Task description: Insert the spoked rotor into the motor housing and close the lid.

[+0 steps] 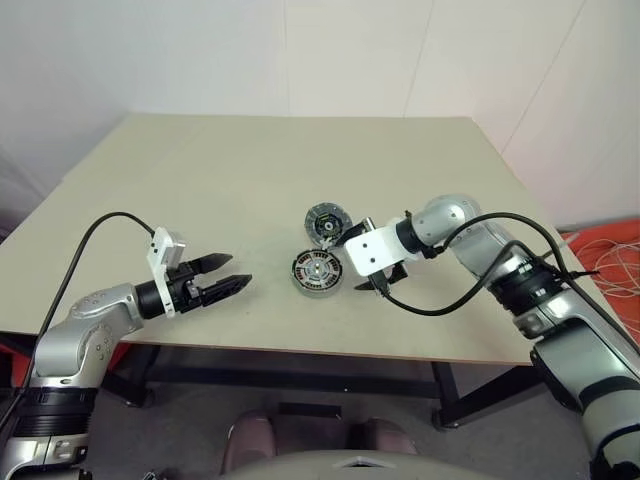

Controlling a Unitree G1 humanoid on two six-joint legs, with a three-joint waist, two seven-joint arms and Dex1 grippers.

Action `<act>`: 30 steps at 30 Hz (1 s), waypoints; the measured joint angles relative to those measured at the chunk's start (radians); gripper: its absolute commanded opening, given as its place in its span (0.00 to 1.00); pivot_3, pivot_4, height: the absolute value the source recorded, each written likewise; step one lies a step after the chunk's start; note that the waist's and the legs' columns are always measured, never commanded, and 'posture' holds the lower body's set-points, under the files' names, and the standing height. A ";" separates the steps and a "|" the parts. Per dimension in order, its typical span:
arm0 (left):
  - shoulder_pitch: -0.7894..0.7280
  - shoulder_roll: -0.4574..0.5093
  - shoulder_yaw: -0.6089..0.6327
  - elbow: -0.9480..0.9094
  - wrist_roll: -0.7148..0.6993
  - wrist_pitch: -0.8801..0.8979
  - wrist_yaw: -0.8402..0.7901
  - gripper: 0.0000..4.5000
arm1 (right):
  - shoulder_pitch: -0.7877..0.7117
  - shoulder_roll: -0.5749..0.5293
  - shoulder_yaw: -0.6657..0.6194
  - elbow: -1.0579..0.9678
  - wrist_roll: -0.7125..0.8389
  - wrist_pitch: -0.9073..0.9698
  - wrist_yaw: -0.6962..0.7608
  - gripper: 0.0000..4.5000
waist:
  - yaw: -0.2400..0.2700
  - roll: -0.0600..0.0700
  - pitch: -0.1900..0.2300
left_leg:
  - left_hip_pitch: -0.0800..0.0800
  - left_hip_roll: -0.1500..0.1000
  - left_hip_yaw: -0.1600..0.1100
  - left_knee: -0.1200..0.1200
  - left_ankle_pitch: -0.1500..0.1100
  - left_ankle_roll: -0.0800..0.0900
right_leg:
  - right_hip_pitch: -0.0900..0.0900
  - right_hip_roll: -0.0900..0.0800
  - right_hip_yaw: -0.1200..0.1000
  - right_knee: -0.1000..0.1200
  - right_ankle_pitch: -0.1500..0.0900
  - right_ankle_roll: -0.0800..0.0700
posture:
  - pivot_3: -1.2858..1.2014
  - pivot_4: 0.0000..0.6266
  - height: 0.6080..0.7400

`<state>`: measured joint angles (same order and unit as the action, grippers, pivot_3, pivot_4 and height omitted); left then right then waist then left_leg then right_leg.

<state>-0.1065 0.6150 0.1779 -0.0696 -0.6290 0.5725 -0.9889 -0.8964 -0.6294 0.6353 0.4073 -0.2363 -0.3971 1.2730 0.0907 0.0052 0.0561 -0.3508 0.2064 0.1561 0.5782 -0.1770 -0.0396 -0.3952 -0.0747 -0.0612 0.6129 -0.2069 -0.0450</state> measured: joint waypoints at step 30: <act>0.073 -0.012 0.024 -0.070 -0.042 -0.020 0.008 1.00 | -0.191 0.178 0.118 0.427 -0.334 -0.489 -0.115 0.80 | -0.053 -0.005 0.003 | 0.000 0.000 0.000 0.004 -0.001 0.002 | -0.002 0.001 0.001 0.007 0.004 -0.008 | 0.52 0.00 1.00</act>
<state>-0.0337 0.6032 0.2017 -0.1393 -0.6713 0.5523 -0.9805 -1.0877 -0.4513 0.7533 0.8340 -0.5699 -0.8864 1.1583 0.0380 0.0004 0.0589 -0.3504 0.2066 0.1559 0.5825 -0.1785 -0.0373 -0.3968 -0.0732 -0.0607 0.6198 -0.2030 -0.0526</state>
